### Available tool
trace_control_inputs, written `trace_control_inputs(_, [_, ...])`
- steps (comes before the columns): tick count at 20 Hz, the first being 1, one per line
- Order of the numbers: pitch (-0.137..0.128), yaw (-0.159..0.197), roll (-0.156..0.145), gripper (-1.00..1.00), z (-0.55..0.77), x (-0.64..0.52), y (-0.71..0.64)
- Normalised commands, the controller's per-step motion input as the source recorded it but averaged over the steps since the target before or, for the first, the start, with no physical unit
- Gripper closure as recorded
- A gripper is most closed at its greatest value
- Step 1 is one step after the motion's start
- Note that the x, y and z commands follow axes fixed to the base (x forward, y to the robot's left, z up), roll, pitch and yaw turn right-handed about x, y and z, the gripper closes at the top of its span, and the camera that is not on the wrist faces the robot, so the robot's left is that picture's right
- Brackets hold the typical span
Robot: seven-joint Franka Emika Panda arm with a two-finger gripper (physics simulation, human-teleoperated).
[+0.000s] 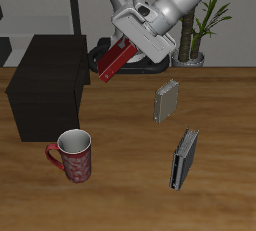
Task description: Place the red book in the top region of the shelf
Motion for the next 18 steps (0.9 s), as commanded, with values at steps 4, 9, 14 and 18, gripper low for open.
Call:
trace_control_inputs(4, [0.033, 0.003, -0.052, 1.00, -0.03, 0.15, -0.16])
trace_control_inputs(9, [0.017, -0.005, -0.043, 1.00, -0.05, 0.15, -0.03])
trace_control_inputs(14, [0.008, 0.013, -0.016, 1.00, -0.07, 0.09, -0.05])
trace_control_inputs(18, [0.037, 0.009, -0.020, 1.00, -0.15, 0.08, -0.10])
